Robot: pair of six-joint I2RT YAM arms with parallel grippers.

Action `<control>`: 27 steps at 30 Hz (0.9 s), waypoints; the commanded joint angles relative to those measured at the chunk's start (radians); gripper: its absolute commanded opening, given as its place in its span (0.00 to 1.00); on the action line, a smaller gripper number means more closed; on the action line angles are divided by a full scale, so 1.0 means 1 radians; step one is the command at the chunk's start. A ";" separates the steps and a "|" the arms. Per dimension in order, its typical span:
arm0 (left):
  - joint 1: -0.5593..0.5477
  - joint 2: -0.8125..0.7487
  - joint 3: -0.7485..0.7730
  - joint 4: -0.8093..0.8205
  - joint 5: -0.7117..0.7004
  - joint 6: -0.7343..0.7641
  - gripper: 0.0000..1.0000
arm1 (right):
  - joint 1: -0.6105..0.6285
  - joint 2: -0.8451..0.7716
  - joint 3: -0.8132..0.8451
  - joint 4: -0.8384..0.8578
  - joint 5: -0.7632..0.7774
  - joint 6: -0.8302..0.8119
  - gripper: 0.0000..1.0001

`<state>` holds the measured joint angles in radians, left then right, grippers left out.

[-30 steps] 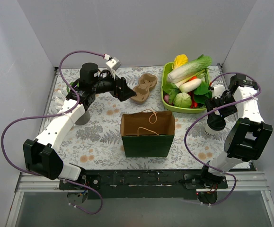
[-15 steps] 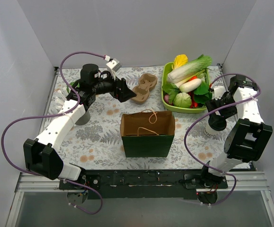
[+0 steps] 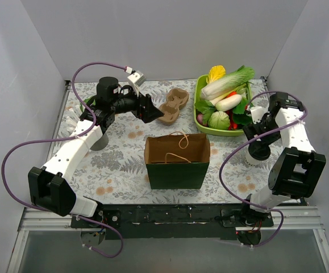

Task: Pack the takeout coffee

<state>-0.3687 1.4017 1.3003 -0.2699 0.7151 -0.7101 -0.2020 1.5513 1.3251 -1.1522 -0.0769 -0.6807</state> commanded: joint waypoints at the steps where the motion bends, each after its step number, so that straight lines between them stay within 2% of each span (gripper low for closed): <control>1: -0.003 -0.026 -0.012 -0.009 0.007 0.015 0.88 | 0.001 0.000 -0.012 -0.053 0.005 -0.005 0.65; 7: -0.003 -0.027 -0.004 -0.052 -0.005 0.061 0.88 | 0.001 -0.003 0.112 -0.127 -0.027 -0.003 0.55; 9: -0.004 -0.030 0.005 -0.078 -0.009 0.086 0.88 | 0.000 -0.010 0.178 -0.155 -0.052 -0.005 0.48; 12: -0.004 -0.039 0.046 -0.173 0.046 0.190 0.87 | 0.001 -0.037 0.241 -0.155 -0.086 0.001 0.41; 14: -0.003 -0.041 0.073 -0.296 0.098 0.280 0.86 | 0.001 -0.052 0.261 -0.156 -0.113 0.000 0.34; 15: -0.003 -0.049 0.080 -0.337 0.137 0.366 0.86 | 0.003 -0.066 0.270 -0.158 -0.122 -0.003 0.26; 17: -0.003 -0.061 0.083 -0.409 0.155 0.409 0.85 | 0.006 -0.082 0.279 -0.158 -0.162 -0.011 0.02; 22: -0.007 -0.043 0.119 -0.494 0.217 0.539 0.85 | 0.010 -0.103 0.342 -0.158 -0.337 -0.020 0.01; 27: -0.025 0.075 0.281 -0.688 0.287 0.682 0.81 | 0.026 -0.089 0.526 -0.158 -0.530 0.007 0.01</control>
<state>-0.3775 1.4109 1.4590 -0.7731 0.9047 -0.1986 -0.1925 1.4769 1.6962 -1.3125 -0.3912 -0.6846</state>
